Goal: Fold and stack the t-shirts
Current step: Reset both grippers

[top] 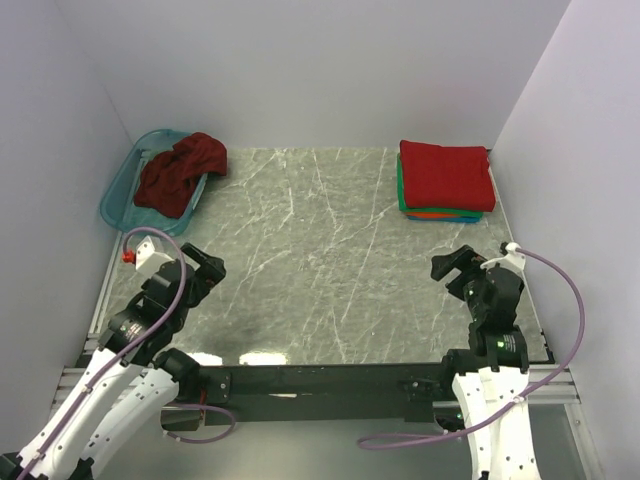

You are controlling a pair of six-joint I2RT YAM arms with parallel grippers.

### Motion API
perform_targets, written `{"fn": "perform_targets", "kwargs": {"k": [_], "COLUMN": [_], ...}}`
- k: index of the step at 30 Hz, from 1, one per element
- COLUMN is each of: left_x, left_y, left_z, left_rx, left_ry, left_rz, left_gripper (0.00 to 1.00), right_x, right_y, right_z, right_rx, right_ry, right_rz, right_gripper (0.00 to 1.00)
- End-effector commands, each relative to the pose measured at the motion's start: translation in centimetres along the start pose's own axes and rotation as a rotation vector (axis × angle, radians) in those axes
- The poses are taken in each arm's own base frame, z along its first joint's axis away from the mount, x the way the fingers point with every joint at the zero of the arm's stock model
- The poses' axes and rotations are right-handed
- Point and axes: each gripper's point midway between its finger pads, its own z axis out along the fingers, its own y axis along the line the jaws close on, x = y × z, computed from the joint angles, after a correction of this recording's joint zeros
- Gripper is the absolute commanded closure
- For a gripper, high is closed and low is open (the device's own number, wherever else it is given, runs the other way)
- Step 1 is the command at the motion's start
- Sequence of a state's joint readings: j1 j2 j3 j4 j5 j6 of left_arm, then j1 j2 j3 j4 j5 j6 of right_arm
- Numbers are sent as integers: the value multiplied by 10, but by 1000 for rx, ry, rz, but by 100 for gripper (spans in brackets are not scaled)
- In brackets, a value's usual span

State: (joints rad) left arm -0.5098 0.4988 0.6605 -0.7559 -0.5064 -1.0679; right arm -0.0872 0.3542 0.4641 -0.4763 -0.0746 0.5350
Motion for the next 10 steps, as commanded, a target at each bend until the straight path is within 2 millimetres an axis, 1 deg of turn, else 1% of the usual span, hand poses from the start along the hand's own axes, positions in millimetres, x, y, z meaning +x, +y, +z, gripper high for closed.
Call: {"fn": "perform_targets", "kwargs": {"k": [1,7,10], "left_x": [-2,-4,-4], "left_y": [7,7,11], "left_z": [0,0,0], "left_rx": [-28,-19,-36], "left_ry": [-23,-35,-38], "left_rz": [-33,-45,-46], "left_gripper": [1,1,0], "right_x": [-5,2,-1], "right_y": [3,4,3], "right_z": [3,9,9], "right_rx": [-12,-28,-16], "right_ry": [-30,4,-4], "right_rz": [6,4,10], "right_gripper": [7,7,6]}}
